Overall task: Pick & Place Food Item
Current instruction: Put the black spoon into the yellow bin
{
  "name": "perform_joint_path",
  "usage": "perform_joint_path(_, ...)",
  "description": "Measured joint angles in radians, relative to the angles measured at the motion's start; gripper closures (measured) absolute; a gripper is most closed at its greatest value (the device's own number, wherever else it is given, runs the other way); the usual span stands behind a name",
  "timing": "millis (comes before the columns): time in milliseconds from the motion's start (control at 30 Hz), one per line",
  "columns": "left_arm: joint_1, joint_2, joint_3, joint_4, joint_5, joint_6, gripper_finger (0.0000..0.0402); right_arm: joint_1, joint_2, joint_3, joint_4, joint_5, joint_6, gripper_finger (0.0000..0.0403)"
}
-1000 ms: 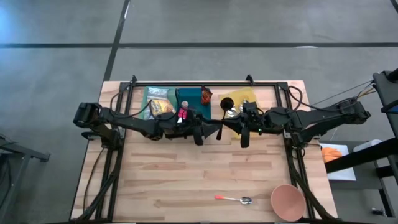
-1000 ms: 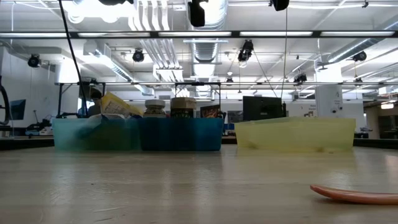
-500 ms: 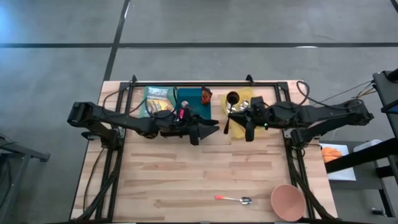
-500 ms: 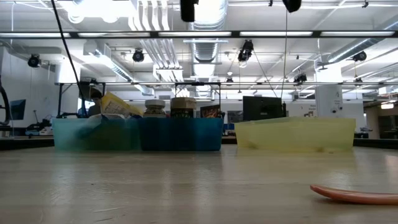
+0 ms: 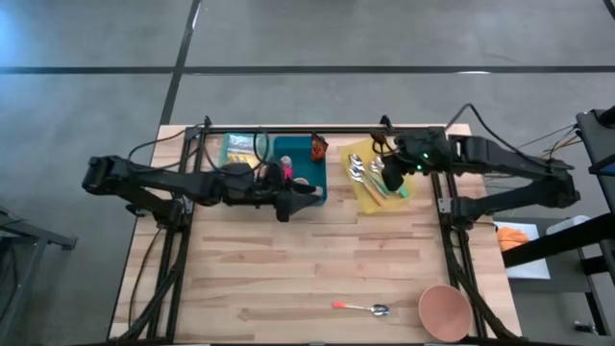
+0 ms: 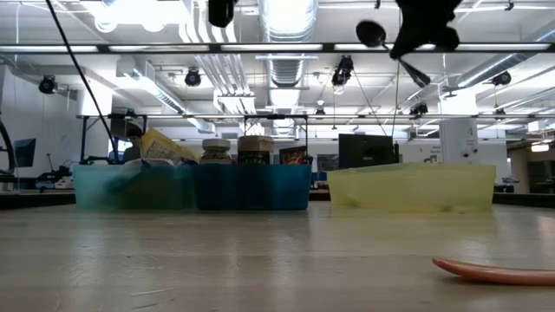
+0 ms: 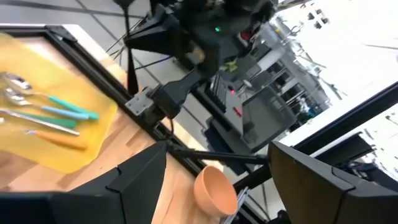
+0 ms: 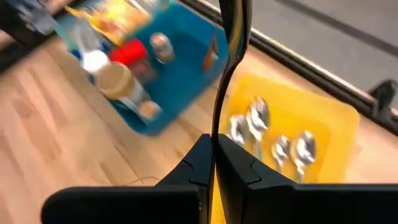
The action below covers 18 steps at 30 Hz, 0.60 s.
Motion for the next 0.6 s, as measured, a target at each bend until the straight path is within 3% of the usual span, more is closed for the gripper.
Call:
perform_joint_path(367, 0.0, -0.011, -0.004, -0.044, 0.0, 0.001, 0.0116, -0.308, 0.062, -0.246, 0.159, -0.32, -0.085, 0.0395)
perform_joint_path(600, 0.0, -0.011, -0.019, -0.062, 0.0, -0.002, 0.0116, -0.382, 0.195, -0.313, 0.197, -0.389, -0.137, 0.0395)
